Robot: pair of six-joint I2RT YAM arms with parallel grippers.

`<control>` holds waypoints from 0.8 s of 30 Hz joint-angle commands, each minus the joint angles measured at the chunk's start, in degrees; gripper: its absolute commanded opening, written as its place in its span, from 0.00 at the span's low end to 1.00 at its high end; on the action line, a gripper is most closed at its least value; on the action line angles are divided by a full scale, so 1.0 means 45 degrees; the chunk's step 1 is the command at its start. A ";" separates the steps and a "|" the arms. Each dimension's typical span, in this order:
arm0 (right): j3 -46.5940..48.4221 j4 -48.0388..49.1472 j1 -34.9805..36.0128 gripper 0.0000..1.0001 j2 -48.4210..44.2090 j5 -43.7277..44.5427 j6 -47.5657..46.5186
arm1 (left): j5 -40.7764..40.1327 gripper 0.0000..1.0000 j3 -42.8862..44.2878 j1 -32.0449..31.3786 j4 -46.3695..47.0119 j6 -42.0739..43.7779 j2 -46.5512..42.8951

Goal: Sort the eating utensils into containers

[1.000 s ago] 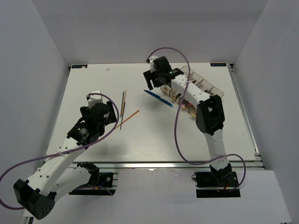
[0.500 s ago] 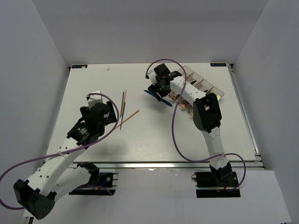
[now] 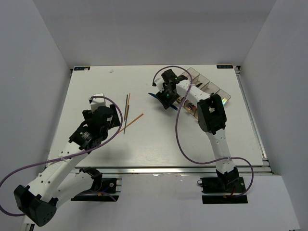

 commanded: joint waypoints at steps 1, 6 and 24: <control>0.0138 -0.0684 -0.0030 0.62 0.0521 -0.0704 -0.0096 | -0.0007 0.98 -0.0092 0.0033 0.0128 0.0054 -0.0075; 0.0293 -0.1385 -0.0030 0.52 0.0854 -0.0860 0.0177 | -0.0007 0.98 -0.0092 0.0033 0.0128 0.0054 -0.0055; -0.2811 -0.1427 0.0888 0.35 0.0366 0.0367 0.2051 | -0.0007 0.98 -0.0112 0.0033 0.0128 0.0054 -0.0270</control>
